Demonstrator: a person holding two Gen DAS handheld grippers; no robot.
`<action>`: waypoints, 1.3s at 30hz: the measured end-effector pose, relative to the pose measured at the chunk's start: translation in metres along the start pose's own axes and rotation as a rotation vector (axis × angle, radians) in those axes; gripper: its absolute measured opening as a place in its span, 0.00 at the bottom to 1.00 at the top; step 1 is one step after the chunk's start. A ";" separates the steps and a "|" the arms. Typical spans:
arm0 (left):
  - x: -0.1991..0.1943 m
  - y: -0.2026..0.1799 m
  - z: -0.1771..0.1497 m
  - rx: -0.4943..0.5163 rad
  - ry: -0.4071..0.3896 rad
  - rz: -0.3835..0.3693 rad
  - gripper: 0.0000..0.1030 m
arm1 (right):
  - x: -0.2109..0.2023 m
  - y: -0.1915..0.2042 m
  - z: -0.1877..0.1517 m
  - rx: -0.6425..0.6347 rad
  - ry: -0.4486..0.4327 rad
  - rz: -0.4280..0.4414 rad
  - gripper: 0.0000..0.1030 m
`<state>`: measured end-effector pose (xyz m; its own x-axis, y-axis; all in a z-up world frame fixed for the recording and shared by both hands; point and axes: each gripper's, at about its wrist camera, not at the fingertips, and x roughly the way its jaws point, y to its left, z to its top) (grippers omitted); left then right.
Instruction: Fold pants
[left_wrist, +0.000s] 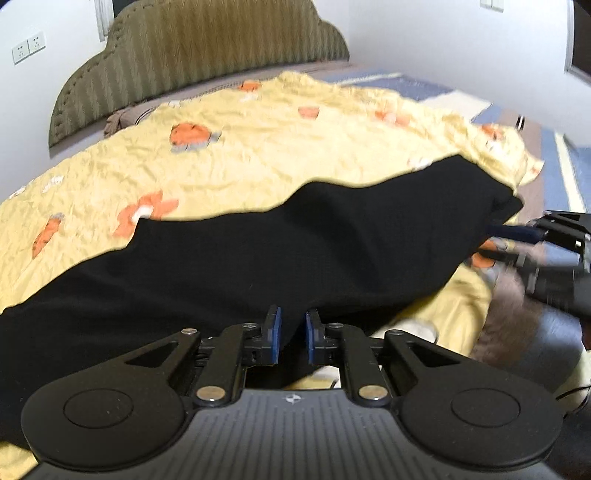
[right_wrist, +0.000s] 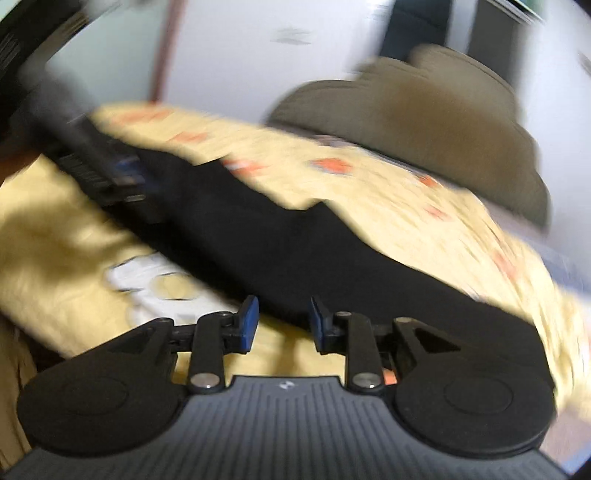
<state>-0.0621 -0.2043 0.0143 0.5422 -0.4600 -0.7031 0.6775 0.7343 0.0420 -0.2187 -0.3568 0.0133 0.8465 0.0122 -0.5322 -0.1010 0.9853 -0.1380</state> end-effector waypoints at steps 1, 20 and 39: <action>0.001 0.000 0.003 -0.012 -0.007 -0.012 0.13 | -0.006 -0.019 -0.003 0.067 -0.010 -0.051 0.24; 0.004 0.005 0.008 -0.046 -0.012 -0.053 0.13 | -0.008 -0.248 -0.129 1.355 -0.254 -0.181 0.28; 0.071 0.033 -0.024 -0.115 -0.127 0.207 0.78 | 0.008 -0.249 -0.119 1.326 -0.230 -0.292 0.38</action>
<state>-0.0135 -0.2009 -0.0513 0.7261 -0.3479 -0.5931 0.4889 0.8677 0.0895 -0.2490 -0.6225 -0.0565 0.8302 -0.3218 -0.4552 0.5535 0.3787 0.7418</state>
